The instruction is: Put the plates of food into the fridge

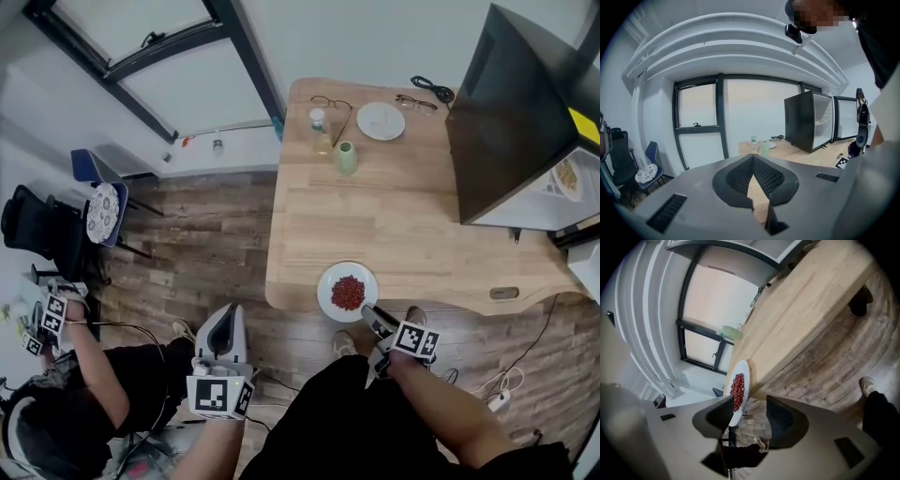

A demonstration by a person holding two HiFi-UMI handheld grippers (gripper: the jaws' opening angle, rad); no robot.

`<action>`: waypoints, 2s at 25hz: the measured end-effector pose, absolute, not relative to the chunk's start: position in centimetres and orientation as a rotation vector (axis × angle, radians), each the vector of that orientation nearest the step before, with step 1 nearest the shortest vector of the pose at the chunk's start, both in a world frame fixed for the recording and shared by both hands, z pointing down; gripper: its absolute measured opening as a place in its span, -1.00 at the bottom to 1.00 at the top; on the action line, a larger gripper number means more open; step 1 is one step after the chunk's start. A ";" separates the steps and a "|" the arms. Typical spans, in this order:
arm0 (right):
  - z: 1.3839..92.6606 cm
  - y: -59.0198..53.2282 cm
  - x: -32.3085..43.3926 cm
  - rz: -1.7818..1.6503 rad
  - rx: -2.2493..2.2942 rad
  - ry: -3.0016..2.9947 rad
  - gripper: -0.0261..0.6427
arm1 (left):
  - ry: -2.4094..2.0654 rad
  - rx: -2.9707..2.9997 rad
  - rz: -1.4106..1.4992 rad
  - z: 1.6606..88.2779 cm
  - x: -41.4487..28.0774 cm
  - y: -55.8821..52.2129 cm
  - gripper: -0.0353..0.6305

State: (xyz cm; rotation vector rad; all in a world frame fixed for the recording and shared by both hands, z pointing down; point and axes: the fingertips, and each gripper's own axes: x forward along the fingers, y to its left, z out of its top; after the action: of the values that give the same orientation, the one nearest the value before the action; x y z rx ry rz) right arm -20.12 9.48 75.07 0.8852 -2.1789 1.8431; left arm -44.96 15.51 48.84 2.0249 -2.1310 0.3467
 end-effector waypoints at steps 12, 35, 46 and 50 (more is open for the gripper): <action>73.3 8.8 -22.0 2.090 0.825 -2.166 -0.83 | -2.163 1.994 0.374 48.5 -44.9 16.4 -0.88; 64.6 2.6 -8.9 2.157 1.003 -2.297 -0.83 | -2.057 2.209 0.246 44.5 -34.5 7.6 -0.88; 61.9 -2.5 0.7 2.127 1.132 -2.349 -0.83 | -1.984 2.303 0.176 43.9 -26.8 0.4 -0.88; 61.6 -3.9 4.4 2.054 1.185 -2.338 -0.83 | -1.951 2.334 0.166 43.9 -23.9 -2.2 -0.88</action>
State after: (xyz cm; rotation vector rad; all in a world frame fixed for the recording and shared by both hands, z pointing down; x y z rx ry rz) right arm 4.41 -3.91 61.65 1.1851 -2.3381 2.0542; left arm -23.88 -2.21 43.90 2.3343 -1.9512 0.1657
